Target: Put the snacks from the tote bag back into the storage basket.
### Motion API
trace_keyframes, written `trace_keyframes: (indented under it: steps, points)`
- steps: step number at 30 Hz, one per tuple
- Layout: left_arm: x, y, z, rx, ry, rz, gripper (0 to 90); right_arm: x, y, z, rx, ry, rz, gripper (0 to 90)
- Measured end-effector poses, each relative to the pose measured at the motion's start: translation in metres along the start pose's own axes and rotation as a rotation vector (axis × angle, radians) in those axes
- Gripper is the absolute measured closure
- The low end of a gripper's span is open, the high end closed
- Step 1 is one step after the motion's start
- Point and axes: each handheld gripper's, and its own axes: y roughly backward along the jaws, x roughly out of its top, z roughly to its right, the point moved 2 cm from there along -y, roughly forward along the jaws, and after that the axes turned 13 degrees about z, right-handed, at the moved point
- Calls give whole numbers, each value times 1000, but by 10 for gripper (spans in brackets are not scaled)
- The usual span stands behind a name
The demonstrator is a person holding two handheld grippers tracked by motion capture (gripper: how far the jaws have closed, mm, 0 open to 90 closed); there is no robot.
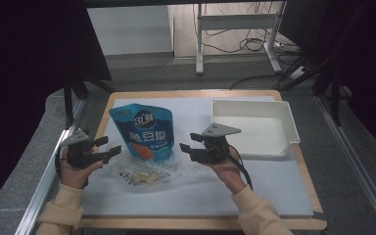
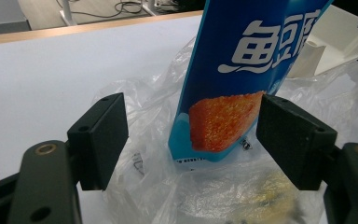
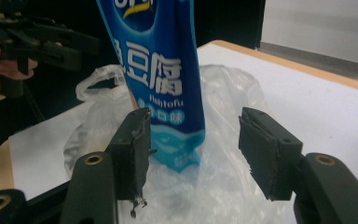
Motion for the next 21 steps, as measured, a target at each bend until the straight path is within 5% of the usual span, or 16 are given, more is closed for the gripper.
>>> trace_keyframes:
  steps: [21]
  points:
    - [0,-2,-1,-4,-6,-6,257,33,-42,-3,28,-11,44,432]
